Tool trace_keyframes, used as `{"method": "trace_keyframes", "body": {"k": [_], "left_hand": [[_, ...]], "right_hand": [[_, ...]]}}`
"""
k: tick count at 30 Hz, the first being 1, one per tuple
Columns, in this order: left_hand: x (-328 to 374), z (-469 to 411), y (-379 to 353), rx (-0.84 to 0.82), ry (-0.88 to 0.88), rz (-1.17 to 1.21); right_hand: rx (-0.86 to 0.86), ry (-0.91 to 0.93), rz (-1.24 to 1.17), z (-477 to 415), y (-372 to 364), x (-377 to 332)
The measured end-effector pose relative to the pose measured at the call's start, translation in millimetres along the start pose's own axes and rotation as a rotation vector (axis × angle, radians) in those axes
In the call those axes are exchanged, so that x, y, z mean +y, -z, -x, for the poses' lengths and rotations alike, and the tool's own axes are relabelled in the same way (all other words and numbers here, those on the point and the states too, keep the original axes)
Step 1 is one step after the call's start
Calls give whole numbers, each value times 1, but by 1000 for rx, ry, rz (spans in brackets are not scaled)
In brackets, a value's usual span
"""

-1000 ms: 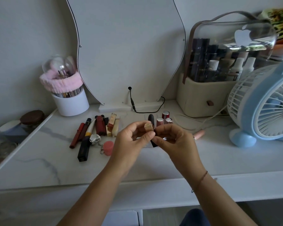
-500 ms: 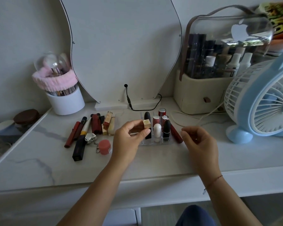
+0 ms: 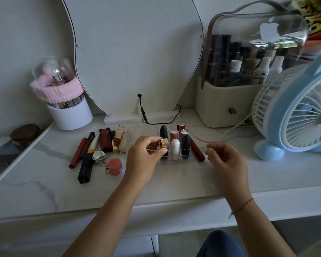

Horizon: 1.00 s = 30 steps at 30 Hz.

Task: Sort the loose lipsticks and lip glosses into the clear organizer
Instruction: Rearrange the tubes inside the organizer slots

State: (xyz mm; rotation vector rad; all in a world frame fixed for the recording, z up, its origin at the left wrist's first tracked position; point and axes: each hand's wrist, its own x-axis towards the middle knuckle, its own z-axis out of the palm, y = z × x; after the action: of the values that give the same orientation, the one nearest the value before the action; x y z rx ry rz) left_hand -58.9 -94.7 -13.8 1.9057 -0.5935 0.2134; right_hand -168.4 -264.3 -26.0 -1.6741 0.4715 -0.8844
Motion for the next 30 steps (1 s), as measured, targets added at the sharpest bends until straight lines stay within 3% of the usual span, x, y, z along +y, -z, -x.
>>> {"method": "trace_keyframes", "body": {"k": [5,12,16,21,30], "left_hand": [[1,1,3,15,4,-16],[-7,11,23,65,-144,-188],[-13,22,28,73,-171,-249],[-13,24,26,64,-196,-235],[-17,22,24,17,-225,-288]], "right_hand": [[24,5,72,-7,2,-1],[45,135,386,-58,27,-17],[-185,32,624,-72,40,-1],[-299,-18,620,-72,36,13],[-511,101,873,-77,39,10]]}}
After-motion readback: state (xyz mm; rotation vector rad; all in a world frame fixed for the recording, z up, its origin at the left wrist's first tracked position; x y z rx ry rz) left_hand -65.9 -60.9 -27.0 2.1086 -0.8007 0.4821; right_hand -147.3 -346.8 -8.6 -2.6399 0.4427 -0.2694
